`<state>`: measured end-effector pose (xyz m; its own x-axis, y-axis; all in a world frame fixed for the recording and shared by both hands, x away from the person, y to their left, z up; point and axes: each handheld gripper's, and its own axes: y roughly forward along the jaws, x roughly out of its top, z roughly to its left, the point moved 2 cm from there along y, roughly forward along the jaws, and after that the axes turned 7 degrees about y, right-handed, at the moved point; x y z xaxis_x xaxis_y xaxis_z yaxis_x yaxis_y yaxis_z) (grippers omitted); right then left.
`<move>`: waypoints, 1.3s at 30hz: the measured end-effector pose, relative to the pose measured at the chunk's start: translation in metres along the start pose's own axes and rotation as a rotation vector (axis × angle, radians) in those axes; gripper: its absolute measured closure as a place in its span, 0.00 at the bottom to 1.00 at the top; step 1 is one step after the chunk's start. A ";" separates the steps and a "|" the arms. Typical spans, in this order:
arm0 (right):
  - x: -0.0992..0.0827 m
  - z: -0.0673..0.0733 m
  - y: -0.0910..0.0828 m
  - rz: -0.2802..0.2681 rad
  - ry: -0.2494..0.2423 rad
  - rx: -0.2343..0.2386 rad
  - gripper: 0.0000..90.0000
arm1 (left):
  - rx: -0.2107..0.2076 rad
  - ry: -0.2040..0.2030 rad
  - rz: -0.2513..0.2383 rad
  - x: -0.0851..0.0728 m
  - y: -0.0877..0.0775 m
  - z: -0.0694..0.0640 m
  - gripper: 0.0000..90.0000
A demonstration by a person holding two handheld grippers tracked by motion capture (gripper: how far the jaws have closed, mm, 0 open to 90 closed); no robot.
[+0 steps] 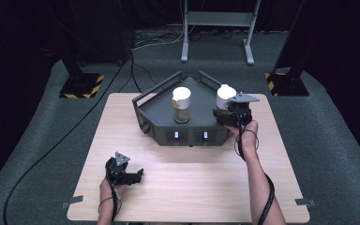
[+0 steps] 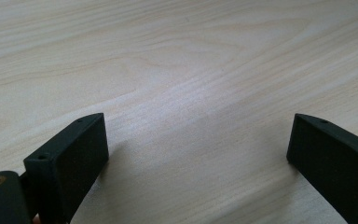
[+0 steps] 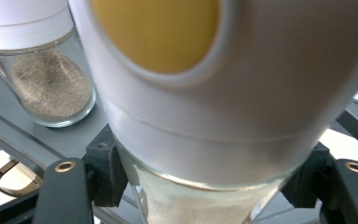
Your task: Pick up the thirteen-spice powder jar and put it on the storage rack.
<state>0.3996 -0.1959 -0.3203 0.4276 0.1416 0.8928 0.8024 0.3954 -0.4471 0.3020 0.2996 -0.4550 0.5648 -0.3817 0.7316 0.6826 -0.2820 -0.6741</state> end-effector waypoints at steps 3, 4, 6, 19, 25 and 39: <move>0.000 0.001 0.004 0.003 -0.003 0.001 0.33 | 0.001 0.001 0.000 0.000 0.000 0.000 0.06; 0.000 0.001 0.006 0.003 -0.003 0.002 0.33 | 0.001 0.001 0.000 0.000 0.000 0.000 0.06; 0.001 0.002 0.009 0.006 0.001 0.001 0.34 | 0.000 0.001 0.000 0.000 0.000 0.000 0.06; -0.002 0.004 0.022 0.013 0.010 -0.008 0.33 | 0.003 0.004 0.000 0.000 0.000 -0.001 0.06; -0.005 0.006 0.026 0.020 0.017 -0.010 0.34 | 0.003 0.004 0.000 0.000 0.000 -0.001 0.06; -0.024 0.009 0.030 -0.048 0.040 -0.025 0.34 | 0.005 0.008 0.001 0.000 0.000 -0.001 0.06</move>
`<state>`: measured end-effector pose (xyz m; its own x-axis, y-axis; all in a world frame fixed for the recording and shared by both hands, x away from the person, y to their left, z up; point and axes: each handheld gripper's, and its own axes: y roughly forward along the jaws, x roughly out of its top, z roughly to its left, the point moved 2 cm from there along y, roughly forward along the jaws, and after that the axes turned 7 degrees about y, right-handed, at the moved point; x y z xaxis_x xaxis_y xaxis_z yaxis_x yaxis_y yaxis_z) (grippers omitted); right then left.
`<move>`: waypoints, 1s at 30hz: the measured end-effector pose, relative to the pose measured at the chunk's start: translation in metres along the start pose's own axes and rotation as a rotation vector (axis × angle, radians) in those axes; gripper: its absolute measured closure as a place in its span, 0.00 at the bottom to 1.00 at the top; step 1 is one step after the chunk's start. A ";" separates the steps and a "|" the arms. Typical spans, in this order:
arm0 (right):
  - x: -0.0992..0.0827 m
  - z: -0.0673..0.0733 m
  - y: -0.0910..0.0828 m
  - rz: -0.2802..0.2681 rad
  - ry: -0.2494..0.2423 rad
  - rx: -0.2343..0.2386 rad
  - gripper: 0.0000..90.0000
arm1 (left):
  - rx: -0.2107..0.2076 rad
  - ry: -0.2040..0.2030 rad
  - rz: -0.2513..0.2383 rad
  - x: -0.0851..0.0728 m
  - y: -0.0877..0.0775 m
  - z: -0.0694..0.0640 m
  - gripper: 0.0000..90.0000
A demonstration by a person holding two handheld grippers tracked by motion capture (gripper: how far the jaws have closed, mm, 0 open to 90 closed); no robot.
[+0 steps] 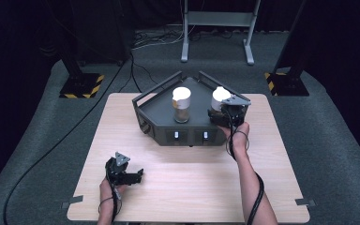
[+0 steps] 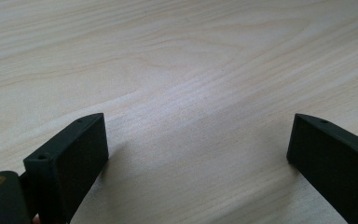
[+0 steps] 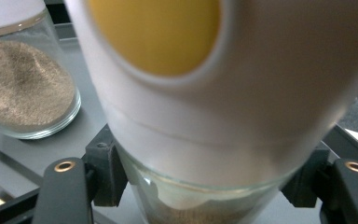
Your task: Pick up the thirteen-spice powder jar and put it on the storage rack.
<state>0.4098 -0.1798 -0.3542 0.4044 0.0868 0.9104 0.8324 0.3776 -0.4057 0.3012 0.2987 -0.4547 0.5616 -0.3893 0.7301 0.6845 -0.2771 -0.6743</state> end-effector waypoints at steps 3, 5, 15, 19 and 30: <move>-0.002 0.002 0.001 -0.010 0.004 -0.007 0.34 | 0.001 0.000 0.000 0.000 0.000 0.000 0.06; -0.003 0.003 0.003 -0.016 0.005 -0.010 0.34 | 0.001 0.001 -0.001 0.000 0.000 0.000 0.06; -0.003 0.005 0.009 -0.026 0.019 -0.021 0.34 | 0.000 -0.001 0.000 0.000 0.000 0.000 0.06; -0.004 0.004 0.010 -0.032 0.026 -0.017 0.34 | 0.001 0.000 -0.002 0.000 0.000 0.000 0.06; 0.001 0.005 0.009 -0.012 0.016 -0.020 0.33 | -0.002 -0.005 -0.001 0.000 0.001 0.000 0.06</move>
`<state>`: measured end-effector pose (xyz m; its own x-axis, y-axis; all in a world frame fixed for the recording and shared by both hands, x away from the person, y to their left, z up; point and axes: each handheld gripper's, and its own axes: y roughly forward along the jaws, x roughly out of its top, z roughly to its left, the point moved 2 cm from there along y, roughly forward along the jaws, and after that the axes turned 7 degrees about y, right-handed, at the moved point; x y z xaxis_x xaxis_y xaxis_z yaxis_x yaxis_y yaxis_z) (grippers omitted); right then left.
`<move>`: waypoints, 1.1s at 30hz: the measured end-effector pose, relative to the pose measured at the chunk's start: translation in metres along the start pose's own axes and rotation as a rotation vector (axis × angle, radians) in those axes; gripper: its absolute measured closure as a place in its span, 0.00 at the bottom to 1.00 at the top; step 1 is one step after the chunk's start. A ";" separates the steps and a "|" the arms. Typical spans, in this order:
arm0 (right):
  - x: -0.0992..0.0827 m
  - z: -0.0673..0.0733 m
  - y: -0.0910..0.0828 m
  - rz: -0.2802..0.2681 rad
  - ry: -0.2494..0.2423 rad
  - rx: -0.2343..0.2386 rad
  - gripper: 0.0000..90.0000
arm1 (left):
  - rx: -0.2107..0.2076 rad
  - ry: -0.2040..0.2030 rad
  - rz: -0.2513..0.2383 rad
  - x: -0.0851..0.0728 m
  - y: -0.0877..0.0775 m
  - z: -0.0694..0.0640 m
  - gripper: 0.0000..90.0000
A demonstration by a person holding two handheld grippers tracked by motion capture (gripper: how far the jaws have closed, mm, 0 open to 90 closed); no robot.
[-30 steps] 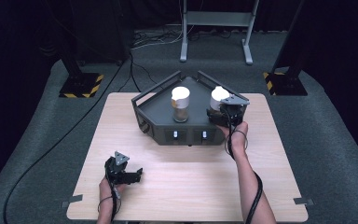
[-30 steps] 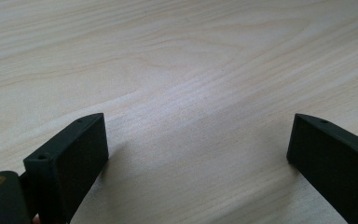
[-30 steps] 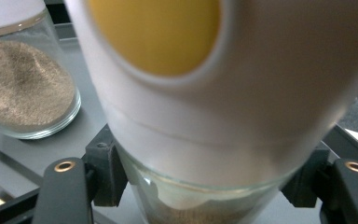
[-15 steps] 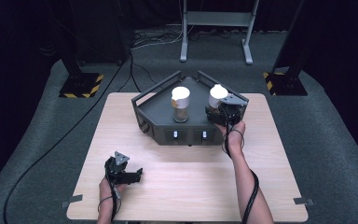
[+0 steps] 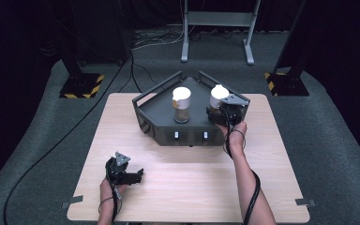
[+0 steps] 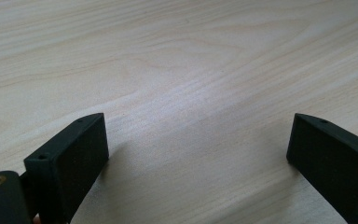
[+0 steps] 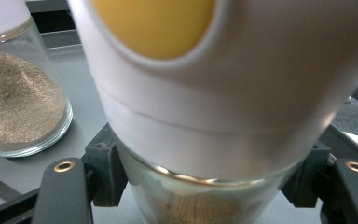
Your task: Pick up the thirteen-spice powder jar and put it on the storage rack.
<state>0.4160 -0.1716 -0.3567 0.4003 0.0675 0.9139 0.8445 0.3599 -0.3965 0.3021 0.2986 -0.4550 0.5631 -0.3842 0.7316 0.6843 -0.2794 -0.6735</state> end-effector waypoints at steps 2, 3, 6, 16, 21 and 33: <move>0.002 0.001 0.000 0.009 -0.002 -0.005 0.31 | 0.000 0.001 0.000 0.000 0.000 0.000 0.06; 0.003 0.002 0.000 0.015 -0.003 -0.004 0.29 | 0.001 0.002 0.000 0.000 0.000 0.000 0.06; 0.009 0.003 0.000 0.056 -0.013 0.001 0.18 | 0.000 0.000 0.000 0.000 0.000 0.000 0.06; 0.018 0.010 -0.025 0.124 -0.041 0.012 0.00 | -0.001 -0.002 -0.001 0.000 0.000 0.000 0.06; 0.005 0.004 -0.050 0.128 -0.015 0.054 0.00 | 0.000 0.001 -0.001 0.000 0.000 0.000 0.06; -0.092 0.003 -0.092 0.233 -0.069 0.033 0.00 | 0.007 0.010 -0.002 0.000 0.000 -0.002 0.06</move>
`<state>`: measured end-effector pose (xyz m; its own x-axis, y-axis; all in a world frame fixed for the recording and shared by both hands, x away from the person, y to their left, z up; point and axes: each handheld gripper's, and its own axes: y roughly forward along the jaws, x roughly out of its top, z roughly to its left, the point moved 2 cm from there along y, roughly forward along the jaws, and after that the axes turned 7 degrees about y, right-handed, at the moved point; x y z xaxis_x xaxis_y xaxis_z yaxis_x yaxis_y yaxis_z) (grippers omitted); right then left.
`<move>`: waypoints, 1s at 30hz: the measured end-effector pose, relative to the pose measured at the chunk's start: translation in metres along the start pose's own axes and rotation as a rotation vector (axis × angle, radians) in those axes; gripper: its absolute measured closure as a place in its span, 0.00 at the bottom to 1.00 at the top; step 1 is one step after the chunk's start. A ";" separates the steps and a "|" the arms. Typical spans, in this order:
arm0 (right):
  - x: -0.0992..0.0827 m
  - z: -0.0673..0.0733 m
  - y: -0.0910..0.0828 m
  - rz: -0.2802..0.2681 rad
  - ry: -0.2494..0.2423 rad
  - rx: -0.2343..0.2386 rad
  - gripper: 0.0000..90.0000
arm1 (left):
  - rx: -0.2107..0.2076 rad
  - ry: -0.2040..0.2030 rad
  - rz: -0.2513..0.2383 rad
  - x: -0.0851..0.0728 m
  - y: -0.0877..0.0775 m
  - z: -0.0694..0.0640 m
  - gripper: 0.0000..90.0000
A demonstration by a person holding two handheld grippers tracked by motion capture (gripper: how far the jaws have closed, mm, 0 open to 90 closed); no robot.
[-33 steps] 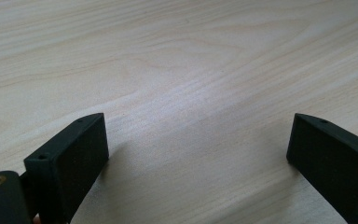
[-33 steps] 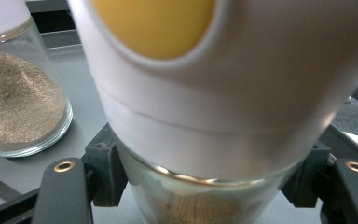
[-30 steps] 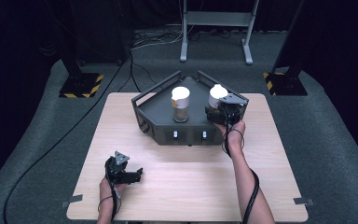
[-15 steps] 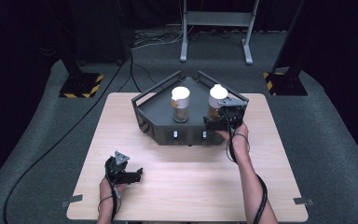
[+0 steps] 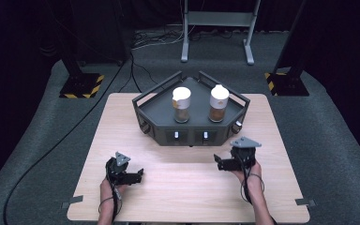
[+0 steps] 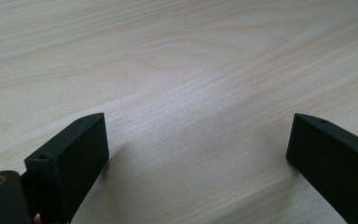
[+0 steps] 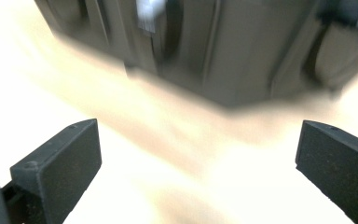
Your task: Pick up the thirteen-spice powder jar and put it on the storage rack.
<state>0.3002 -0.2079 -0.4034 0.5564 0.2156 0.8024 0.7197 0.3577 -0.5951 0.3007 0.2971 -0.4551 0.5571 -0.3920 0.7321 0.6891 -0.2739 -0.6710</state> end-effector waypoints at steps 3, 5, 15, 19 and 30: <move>-0.025 -0.006 0.005 0.049 0.025 -0.004 0.00 | 0.000 -0.001 0.000 0.000 0.000 0.000 0.06; -0.037 -0.009 0.006 0.063 0.037 -0.019 0.00 | 0.000 -0.001 0.000 0.000 0.000 0.000 0.06; -0.063 -0.017 -0.001 0.035 0.062 -0.025 0.00 | 0.004 0.000 0.000 0.000 0.000 -0.001 0.06; -0.062 -0.018 0.000 0.044 0.057 -0.016 0.00 | 0.007 0.005 0.000 0.000 0.000 -0.001 0.06; -0.057 -0.009 0.004 0.084 0.010 -0.045 0.00 | 0.010 0.007 -0.002 0.000 0.000 -0.002 0.06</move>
<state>0.2752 -0.2266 -0.4518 0.6199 0.2338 0.7491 0.6878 0.2976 -0.6621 0.2992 0.2954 -0.4553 0.5525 -0.3980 0.7324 0.6947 -0.2656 -0.6684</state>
